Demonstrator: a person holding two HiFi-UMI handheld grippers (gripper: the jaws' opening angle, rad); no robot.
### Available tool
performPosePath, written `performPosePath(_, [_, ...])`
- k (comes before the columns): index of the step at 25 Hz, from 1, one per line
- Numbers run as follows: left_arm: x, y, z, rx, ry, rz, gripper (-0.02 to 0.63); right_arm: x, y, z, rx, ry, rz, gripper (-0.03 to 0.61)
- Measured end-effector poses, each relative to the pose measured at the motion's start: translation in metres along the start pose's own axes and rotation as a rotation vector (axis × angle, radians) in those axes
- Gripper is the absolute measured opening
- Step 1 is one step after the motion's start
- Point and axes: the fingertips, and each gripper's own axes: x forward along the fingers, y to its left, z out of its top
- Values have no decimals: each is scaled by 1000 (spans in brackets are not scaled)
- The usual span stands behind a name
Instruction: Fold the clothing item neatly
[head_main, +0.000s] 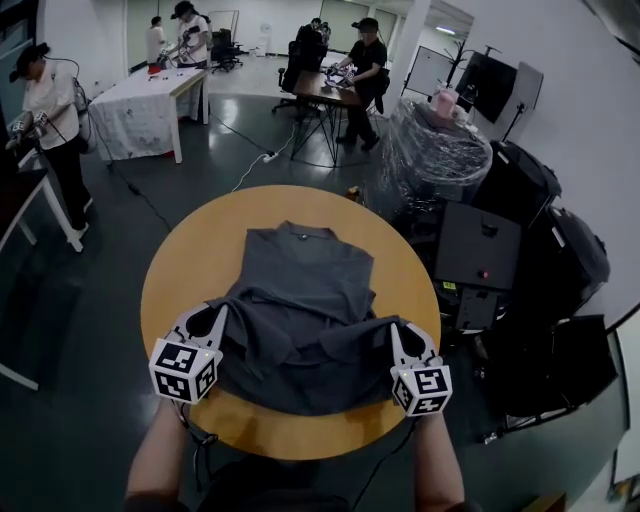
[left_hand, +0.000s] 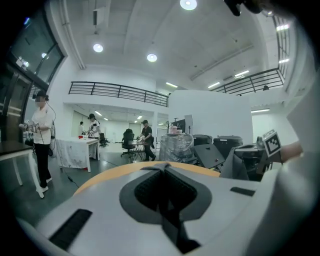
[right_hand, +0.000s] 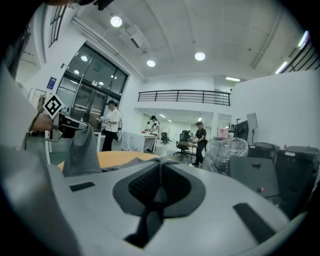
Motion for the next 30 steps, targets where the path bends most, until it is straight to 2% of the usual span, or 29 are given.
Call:
performPosePath(3, [41, 22, 15, -12, -1, -12, 14, 36, -25, 13, 4, 17, -31, 0])
performPosePath(8, [117, 49, 48, 61, -1, -45, 14, 95, -61, 21, 27, 28, -62, 0])
performPosePath(11, [165, 65, 71, 104, 13, -51, 14, 138, -85, 31, 41, 33, -41, 0])
performPosePath(15, [227, 106, 102, 92, 38, -10, 14, 201, -125, 54, 84, 10, -16, 0])
performPosePath(18, [274, 137, 109, 84, 78, 38, 14, 248, -168, 56, 128, 14, -15, 0])
performPosePath(22, [349, 168, 85, 97, 168, 81, 14, 320, -214, 18, 162, 88, -14, 0])
performPosePath(24, [381, 178, 52, 100, 235, 85, 14, 351, -225, -17, 199, 145, -10, 1])
performPosePath(27, [418, 202, 1, 146, 328, 121, 14, 391, -234, -65, 250, 206, -29, 2])
performPosePath(30, [440, 225, -46, 136, 427, 143, 14, 419, -244, -111, 294, 262, -71, 2])
